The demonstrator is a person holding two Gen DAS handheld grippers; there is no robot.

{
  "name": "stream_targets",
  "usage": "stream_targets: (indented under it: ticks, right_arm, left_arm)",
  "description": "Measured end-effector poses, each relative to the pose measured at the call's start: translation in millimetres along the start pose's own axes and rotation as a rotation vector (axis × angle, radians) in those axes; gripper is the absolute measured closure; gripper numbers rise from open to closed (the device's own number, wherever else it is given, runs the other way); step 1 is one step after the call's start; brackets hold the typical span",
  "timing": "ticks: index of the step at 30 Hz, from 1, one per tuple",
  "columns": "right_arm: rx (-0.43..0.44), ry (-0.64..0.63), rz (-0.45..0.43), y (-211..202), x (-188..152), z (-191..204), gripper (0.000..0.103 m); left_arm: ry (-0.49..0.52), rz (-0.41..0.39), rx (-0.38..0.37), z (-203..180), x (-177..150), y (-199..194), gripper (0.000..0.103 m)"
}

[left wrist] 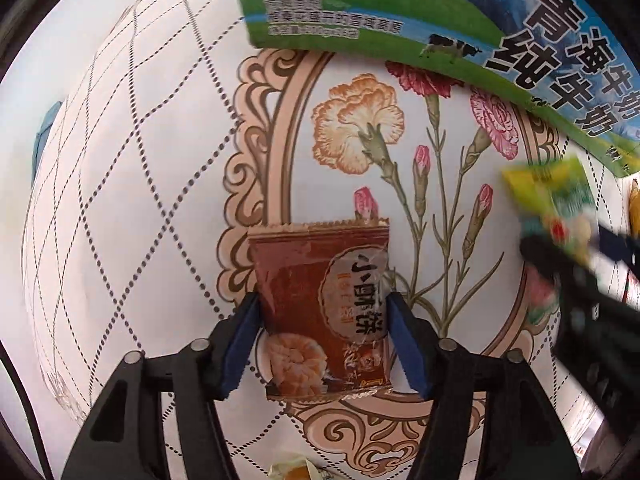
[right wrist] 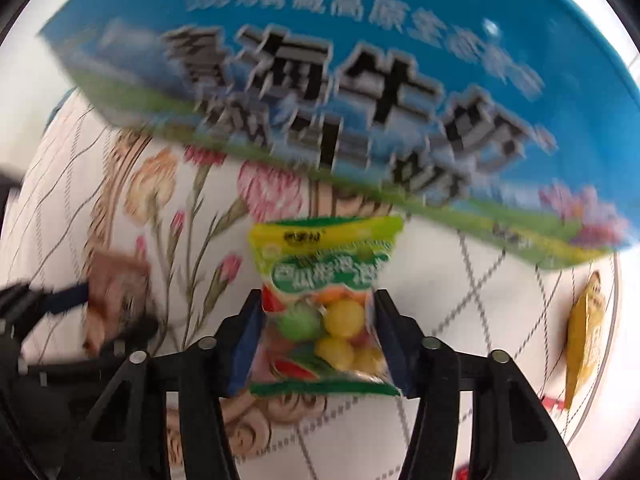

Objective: Organize snacks
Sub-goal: 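Grasp the brown cookie pack with left tool while right tool grasps the green bubble-gum pack, then carry both packs over the box and open both tools to drop them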

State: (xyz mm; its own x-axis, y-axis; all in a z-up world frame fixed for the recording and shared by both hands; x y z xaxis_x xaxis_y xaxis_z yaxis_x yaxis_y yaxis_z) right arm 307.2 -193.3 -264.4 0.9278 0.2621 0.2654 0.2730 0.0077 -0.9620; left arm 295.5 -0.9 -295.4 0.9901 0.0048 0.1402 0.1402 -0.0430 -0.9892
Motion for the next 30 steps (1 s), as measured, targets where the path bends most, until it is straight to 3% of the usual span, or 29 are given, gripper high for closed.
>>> stream_targets:
  ticks: [5,12,18,20,23,26,30]
  right_arm:
    - [0.012,-0.011,0.019,-9.5,-39.8,-5.5,0.048]
    - [0.088,0.102,0.095,-20.0,-91.7,-25.2,0.049]
    - [0.062,0.104,0.14,-3.0,-80.4,-26.0,0.045]
    - [0.053,0.085,0.153,3.3,-71.4,-20.9,0.033]
    - [0.016,0.066,0.164,15.4,-58.4,-8.0,0.028]
    - [-0.027,0.047,0.128,23.8,-54.1,2.0,0.032]
    - [-0.031,0.036,0.058,8.5,-77.5,14.3,0.045]
  left_arm:
    - [0.016,-0.007,0.002,5.6,-27.0,-2.5,0.049]
    - [0.058,0.065,-0.026,-3.0,-65.5,5.6,0.048]
    - [0.059,0.093,-0.013,0.0,-61.6,19.0,0.047]
    - [0.064,0.094,-0.011,-1.8,-55.5,21.0,0.047]
    - [0.059,0.094,-0.006,-3.3,-51.8,24.8,0.046]
    - [0.053,0.089,-0.01,-8.6,-49.9,25.9,0.047]
    - [0.049,0.048,-0.021,0.7,-49.8,12.6,0.051]
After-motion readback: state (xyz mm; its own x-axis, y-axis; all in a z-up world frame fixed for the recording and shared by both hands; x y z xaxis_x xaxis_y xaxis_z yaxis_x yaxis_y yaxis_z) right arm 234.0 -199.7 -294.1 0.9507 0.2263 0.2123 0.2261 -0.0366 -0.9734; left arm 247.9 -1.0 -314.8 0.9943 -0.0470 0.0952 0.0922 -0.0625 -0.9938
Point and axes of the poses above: each gripper's, at about its wrist camera, not at the fingertips, and y roughly the way its jaws point, z to its left, x to its top, the point moved 2 cm from there along y, roughly the way its jaws point, and after that the axes turned 1 degree about -x, right-handed, at the moved point
